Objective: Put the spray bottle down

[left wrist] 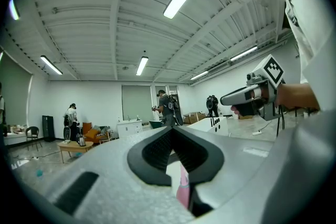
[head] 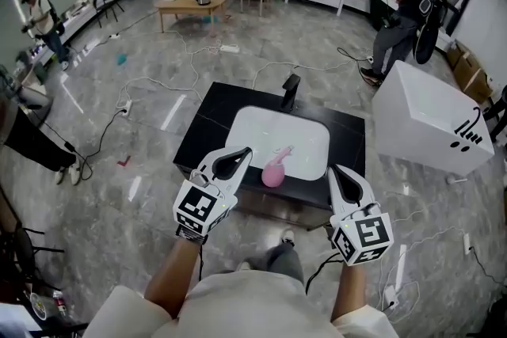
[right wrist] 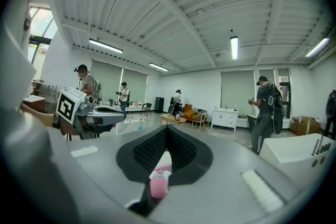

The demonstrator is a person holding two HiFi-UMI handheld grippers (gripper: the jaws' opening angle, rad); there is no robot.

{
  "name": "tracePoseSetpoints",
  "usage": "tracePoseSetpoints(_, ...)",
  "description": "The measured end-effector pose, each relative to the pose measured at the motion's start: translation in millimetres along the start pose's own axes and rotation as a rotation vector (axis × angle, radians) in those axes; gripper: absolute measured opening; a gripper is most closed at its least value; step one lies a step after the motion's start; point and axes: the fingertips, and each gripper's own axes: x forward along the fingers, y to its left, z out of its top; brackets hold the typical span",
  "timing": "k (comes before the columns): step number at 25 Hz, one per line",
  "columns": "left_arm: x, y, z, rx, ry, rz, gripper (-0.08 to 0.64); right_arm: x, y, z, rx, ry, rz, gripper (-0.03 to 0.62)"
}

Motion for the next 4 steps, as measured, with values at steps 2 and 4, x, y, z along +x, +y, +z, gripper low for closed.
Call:
tracePoseSetpoints(2, 1.0, -1.4, -0.3, -0.001, -0.001, -0.001, 0.0, -0.5, -0.6, -2.0, -0.002, 0.003, 0.0, 0.008)
tracePoseSetpoints(4, 1.9, -2.7, -0.7, -0.001, -0.002, -0.001, 0.0, -0.9, -1.2, -4.0, -0.005, 0.005, 0.0, 0.008)
